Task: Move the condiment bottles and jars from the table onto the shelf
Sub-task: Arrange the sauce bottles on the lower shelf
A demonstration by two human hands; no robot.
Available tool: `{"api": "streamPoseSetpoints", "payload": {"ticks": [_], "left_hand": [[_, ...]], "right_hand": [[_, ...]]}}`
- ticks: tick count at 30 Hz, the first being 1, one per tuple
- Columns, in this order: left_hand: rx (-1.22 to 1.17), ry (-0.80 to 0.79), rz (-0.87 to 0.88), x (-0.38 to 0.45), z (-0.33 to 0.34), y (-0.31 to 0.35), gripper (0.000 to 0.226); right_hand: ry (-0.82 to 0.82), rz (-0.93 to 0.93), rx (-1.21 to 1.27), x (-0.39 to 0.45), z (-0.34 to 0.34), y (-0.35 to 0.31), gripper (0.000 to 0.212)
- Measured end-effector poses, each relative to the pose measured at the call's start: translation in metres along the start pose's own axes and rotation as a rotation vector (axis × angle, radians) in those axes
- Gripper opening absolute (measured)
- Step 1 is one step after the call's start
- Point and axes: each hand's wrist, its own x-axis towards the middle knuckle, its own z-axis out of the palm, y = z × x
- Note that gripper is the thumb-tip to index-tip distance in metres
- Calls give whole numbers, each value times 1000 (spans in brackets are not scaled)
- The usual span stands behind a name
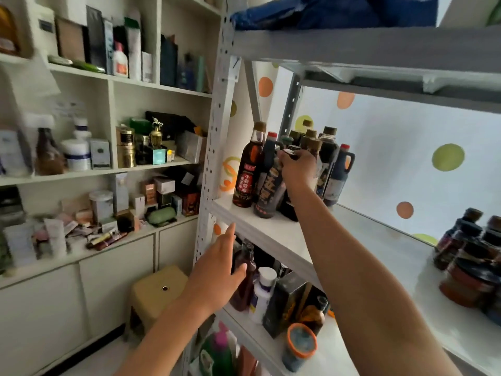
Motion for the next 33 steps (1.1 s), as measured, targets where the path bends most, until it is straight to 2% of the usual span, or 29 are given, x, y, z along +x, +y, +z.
{"api": "streamPoseSetpoints", "payload": {"ticks": [13, 20, 24, 29, 33], "left_hand": [[27, 24, 41, 25, 12, -6, 79], [12, 35, 55, 24, 25, 2, 72], [27, 59, 27, 11, 44, 17, 69], [86, 125, -72, -10, 62, 38, 73], [183, 190, -156, -28, 73, 45, 76]], "right_hand": [[1, -143, -161, 17, 37, 17, 29], [5, -194, -169, -6, 16, 35, 31], [-83, -319, -201, -40, -11, 44, 40], [-280, -611, -469, -85, -50, 64, 54], [-405, -784, -546, -116, -66, 89, 56]]}}
